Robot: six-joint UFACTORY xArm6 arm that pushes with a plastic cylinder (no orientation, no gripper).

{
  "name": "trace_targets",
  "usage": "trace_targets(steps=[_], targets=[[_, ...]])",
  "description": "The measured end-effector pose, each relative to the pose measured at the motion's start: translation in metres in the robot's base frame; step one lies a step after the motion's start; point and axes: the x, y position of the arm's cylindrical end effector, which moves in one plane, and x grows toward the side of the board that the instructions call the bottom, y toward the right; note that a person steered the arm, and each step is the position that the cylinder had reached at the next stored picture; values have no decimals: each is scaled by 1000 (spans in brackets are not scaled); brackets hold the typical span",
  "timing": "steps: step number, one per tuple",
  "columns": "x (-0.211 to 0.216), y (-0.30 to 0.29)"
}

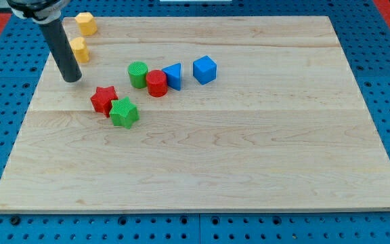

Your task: Nudge the yellow heart

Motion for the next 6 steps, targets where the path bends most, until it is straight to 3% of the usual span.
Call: trace_targets(steps=[2,6], targets=[[-55,-26],[-54,33]])
